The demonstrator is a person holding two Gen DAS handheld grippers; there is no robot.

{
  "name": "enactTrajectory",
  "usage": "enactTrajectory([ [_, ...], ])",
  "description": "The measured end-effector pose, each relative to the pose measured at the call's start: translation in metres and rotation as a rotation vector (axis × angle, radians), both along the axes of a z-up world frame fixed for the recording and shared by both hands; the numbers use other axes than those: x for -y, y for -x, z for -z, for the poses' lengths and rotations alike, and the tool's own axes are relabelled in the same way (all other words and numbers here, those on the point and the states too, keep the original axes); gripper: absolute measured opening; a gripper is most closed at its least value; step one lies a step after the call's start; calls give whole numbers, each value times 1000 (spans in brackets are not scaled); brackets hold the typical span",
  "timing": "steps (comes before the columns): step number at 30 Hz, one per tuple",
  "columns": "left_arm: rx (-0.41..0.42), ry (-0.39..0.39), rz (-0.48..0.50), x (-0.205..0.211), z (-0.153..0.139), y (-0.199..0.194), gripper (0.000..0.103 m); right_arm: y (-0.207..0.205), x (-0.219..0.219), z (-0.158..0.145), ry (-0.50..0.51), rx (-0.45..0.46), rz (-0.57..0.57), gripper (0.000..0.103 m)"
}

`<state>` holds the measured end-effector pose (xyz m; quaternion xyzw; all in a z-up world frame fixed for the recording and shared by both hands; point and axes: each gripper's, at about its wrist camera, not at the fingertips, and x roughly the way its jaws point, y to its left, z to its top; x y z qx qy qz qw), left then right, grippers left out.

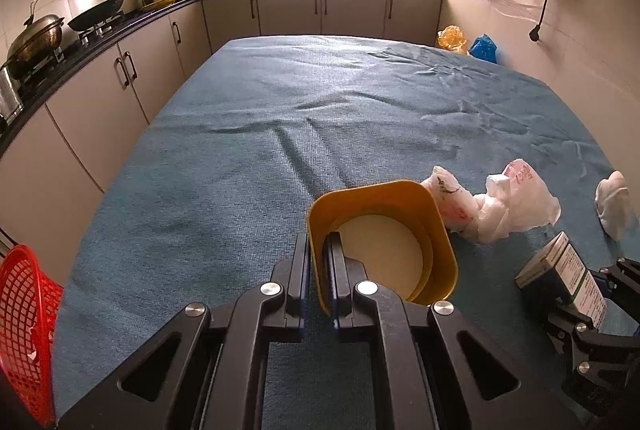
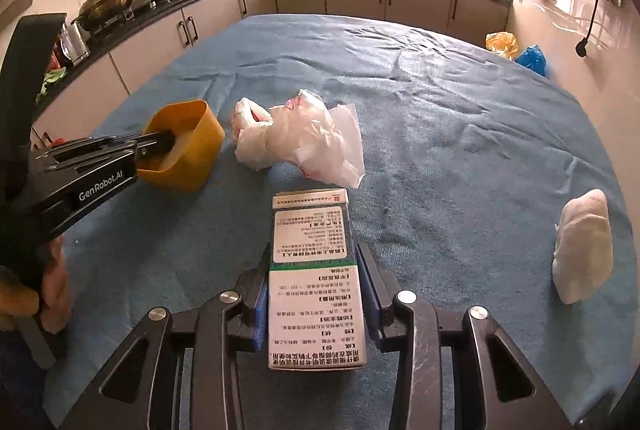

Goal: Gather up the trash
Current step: 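Hold the medicine box and yellow tray raised above the table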

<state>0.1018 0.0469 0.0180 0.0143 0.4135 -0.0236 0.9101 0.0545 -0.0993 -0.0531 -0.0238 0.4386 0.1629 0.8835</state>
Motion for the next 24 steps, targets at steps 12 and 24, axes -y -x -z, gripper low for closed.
enactTrajectory([
  [12,8,-36,3,4,1,4,15,3,4,-2,-21,-5,-7,42],
  [24,3,-25,19,3,0,6,47,7,11,-9,-42,-4,-2,38],
])
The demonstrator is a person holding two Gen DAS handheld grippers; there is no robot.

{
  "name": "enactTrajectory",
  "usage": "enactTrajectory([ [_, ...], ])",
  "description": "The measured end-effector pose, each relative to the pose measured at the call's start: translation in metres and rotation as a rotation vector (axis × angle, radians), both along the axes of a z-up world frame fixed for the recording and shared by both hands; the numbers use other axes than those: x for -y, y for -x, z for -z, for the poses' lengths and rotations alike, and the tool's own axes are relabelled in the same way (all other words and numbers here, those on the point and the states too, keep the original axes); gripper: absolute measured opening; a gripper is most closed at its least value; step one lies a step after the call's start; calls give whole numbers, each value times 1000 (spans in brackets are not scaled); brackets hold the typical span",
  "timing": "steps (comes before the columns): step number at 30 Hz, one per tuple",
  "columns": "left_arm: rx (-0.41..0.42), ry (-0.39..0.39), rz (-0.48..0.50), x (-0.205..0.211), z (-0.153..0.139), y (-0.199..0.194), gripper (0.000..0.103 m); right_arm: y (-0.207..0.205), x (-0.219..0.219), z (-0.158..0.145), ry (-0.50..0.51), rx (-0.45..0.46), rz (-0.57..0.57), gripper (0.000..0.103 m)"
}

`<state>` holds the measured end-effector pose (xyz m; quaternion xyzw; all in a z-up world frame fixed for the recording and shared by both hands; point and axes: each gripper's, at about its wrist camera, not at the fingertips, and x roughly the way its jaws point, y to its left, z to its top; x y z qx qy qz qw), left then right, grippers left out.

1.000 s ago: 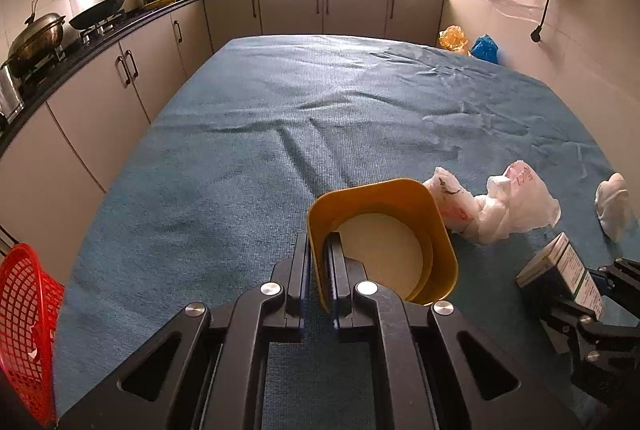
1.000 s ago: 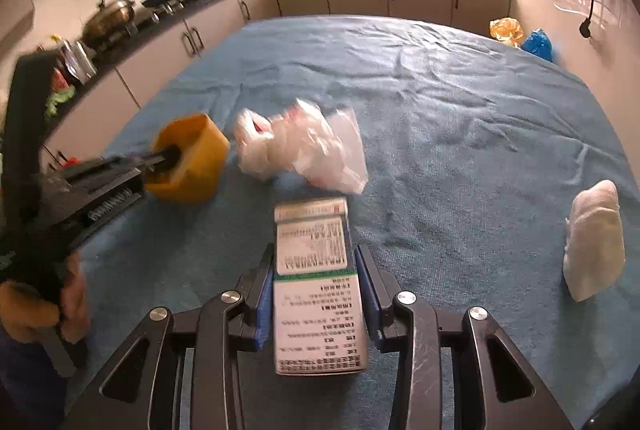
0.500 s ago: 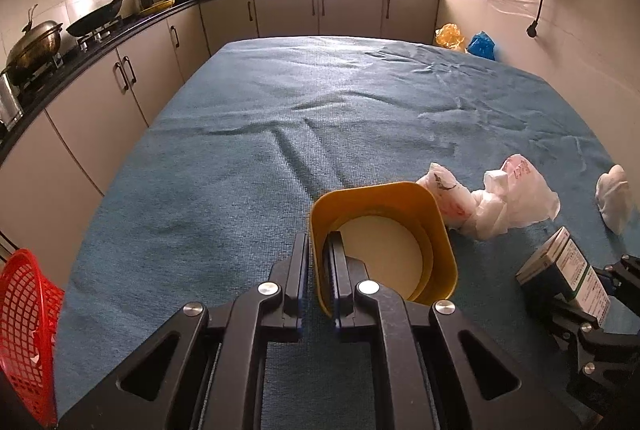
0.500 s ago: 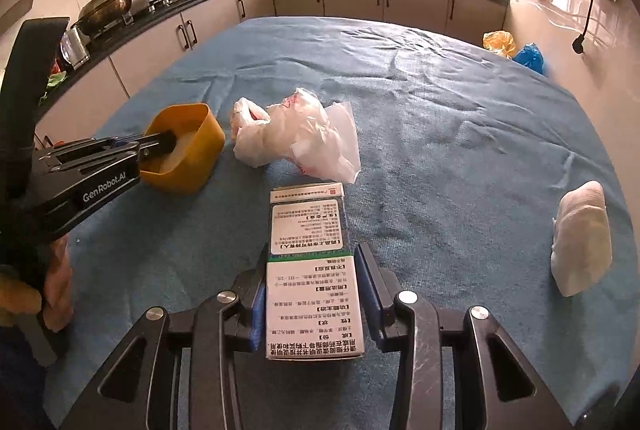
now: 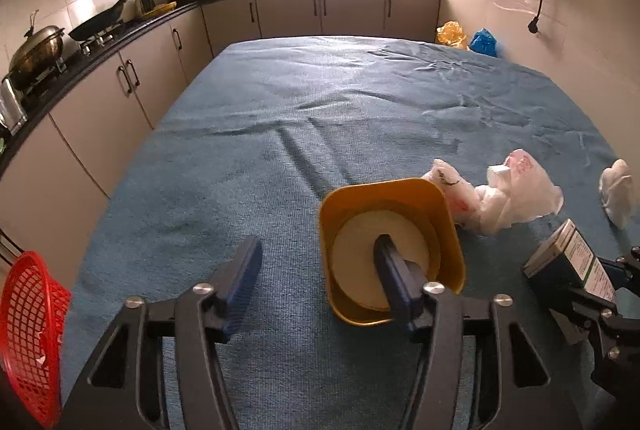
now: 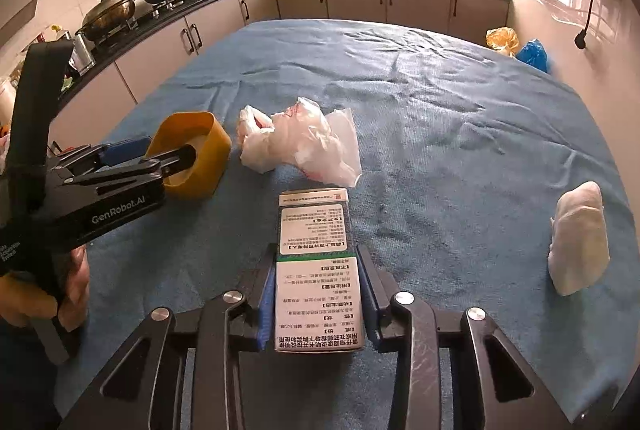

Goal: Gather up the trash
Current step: 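Hold the medicine box and yellow tray raised above the table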

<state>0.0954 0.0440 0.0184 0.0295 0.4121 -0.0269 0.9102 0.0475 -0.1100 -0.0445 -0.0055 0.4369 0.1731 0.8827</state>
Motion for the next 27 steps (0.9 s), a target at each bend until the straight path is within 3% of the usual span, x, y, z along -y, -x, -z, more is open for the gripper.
enactTrajectory([
  [1,-5,19,18,0,0,0,32,1,1,-2,-7,8,-1,38],
  [3,3,5,25,4,-1,2,15,4,0,-6,-19,23,-3,38],
  [6,12,-11,18,4,-2,3,7,8,2,-12,-39,51,-2,38],
  [9,17,13,6,0,-4,3,6,9,5,-17,-66,64,8,38],
  [17,139,27,-21,-3,-24,13,6,11,6,-25,-91,101,26,38],
  [27,137,33,-21,-3,-25,12,6,9,6,-24,-90,93,29,38],
])
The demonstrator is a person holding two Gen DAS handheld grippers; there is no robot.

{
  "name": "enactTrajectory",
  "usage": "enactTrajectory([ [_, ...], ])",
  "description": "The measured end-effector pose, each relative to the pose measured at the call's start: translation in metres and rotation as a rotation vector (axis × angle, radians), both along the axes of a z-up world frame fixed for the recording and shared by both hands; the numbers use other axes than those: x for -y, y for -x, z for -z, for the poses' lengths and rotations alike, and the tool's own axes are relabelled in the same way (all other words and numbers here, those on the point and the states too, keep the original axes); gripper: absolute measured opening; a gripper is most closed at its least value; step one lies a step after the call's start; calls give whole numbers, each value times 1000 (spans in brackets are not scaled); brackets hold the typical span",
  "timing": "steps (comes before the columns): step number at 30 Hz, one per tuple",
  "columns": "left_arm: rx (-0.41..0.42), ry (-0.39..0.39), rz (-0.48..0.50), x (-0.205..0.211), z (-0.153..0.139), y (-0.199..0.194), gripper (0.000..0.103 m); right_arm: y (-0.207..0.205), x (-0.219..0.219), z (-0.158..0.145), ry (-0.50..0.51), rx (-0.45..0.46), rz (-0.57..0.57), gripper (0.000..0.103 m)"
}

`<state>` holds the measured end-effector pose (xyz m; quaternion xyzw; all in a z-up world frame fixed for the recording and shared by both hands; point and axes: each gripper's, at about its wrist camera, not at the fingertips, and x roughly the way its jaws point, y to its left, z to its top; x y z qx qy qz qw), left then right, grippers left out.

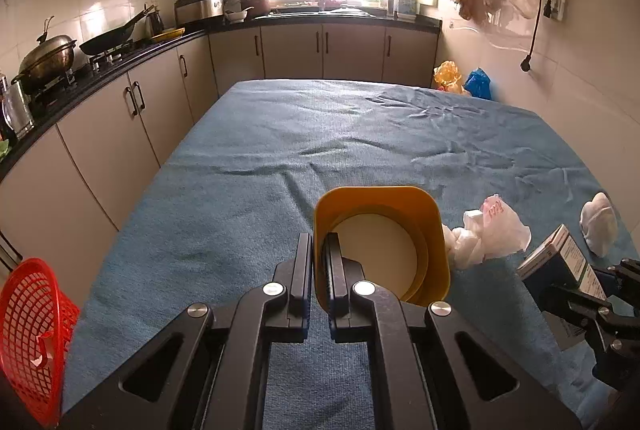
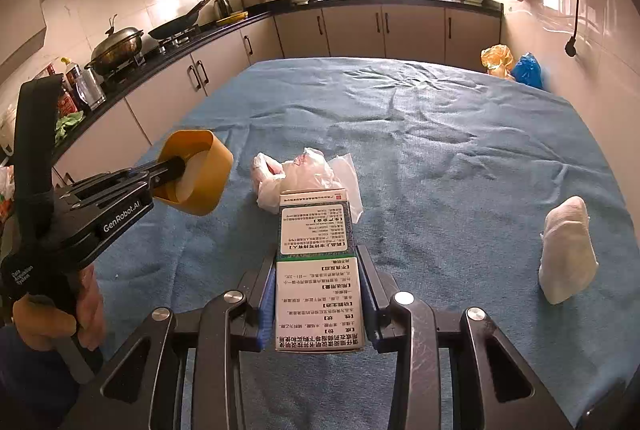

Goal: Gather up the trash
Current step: 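Hold the medicine box and yellow tray raised above the table, then carry the medicine box and yellow tray over the red basket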

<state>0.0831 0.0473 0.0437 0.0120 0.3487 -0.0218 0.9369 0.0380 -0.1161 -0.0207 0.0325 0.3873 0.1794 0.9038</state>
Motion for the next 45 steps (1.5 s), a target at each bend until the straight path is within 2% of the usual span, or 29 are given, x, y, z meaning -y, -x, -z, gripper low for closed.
enactTrajectory([
  [8,14,-22,-9,3,-9,9,6,1,3,-6,-19,15,6,38],
  [20,39,-10,-31,-8,-26,68,6,27,2,-23,-87,14,3,38],
  [27,50,13,-45,-25,-31,94,6,43,-9,-26,-89,4,-10,38],
  [37,67,58,-93,-60,-35,114,6,54,-47,-34,-61,2,-66,38],
  [45,83,101,-165,-104,-38,130,6,54,-86,-37,-39,-12,-129,38],
])
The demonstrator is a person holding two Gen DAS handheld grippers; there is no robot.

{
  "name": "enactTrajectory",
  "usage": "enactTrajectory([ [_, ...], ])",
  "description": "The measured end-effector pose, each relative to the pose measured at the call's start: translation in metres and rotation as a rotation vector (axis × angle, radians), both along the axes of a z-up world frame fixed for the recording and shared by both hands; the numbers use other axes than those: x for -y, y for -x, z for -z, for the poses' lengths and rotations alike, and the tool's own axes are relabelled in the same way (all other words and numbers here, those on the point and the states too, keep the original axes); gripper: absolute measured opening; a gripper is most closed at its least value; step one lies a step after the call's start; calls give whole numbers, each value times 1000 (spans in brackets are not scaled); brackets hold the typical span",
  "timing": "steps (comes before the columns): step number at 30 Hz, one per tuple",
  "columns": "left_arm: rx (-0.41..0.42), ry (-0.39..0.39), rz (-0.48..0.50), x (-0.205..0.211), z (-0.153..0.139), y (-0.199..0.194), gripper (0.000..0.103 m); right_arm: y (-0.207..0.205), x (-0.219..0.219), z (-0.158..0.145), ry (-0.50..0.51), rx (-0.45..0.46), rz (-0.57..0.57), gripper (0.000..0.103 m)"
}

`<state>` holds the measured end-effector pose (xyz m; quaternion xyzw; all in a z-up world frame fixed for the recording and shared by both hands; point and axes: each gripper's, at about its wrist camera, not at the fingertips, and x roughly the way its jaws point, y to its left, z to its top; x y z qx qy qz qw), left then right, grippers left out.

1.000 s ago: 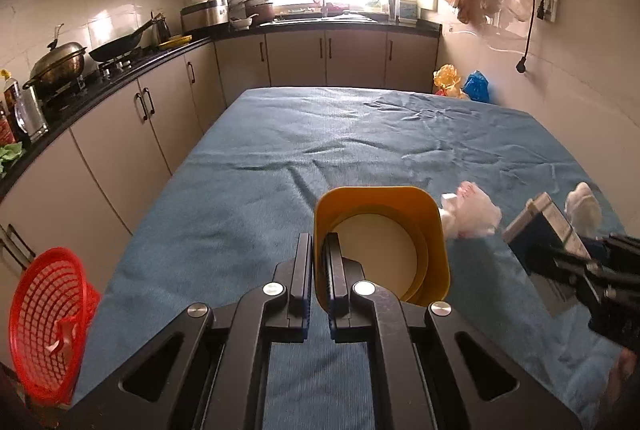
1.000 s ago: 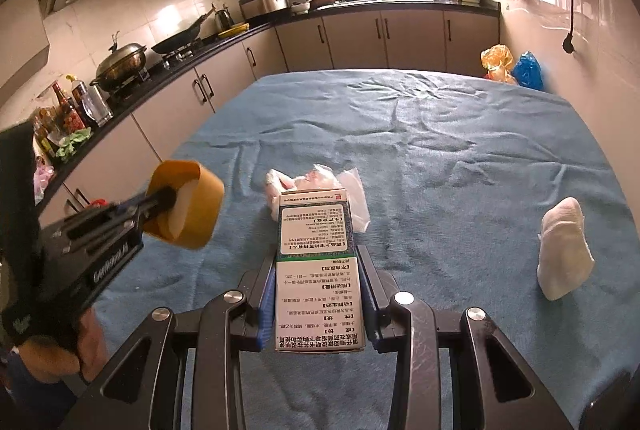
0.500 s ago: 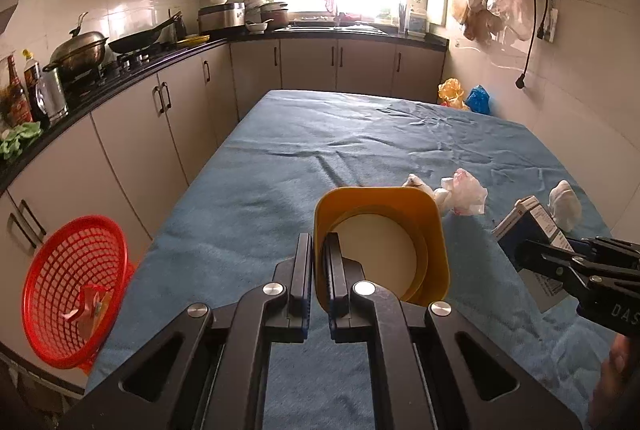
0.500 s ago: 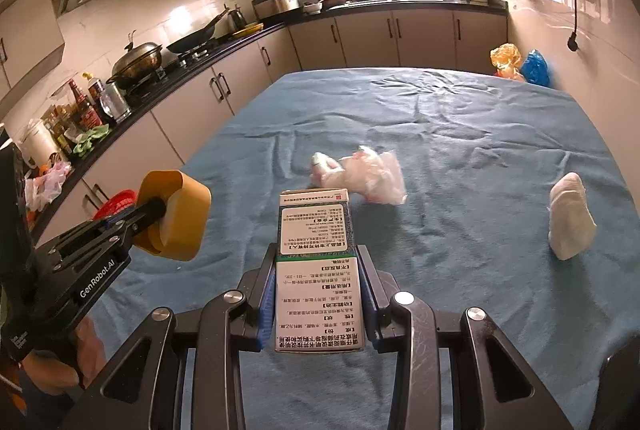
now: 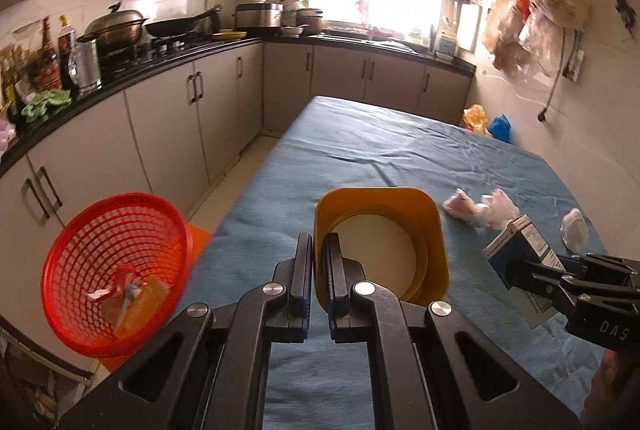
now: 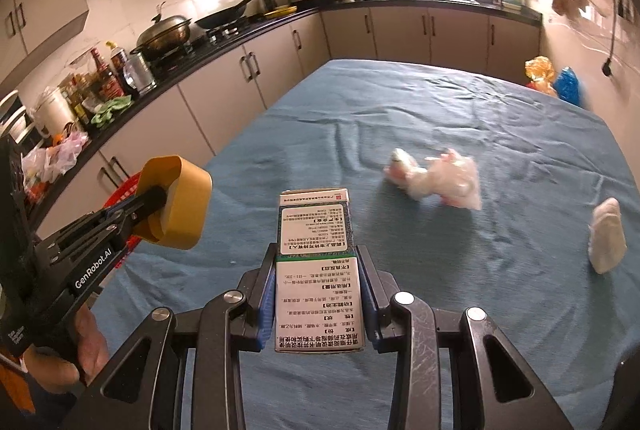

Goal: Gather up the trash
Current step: 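Carry the medicine box and yellow tray over the red basket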

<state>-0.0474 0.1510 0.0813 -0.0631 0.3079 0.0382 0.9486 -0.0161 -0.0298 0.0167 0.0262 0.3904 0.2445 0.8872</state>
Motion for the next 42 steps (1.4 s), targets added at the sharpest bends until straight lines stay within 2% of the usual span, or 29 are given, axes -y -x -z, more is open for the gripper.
enactTrajectory([
  [10,20,47,-126,-65,-5,23,6,-1,-67,-11,8,-1,-106,38],
  [21,-2,79,-289,-141,8,42,6,-5,-151,-16,-23,-37,-235,38],
  [27,-19,85,-354,-168,18,51,6,-8,-193,-18,-49,-66,-300,38],
  [34,-43,101,-390,-191,30,53,6,-10,-234,-18,-62,-84,-352,38],
  [42,-55,102,-389,-199,38,53,6,-22,-258,-7,-72,-123,-371,38],
])
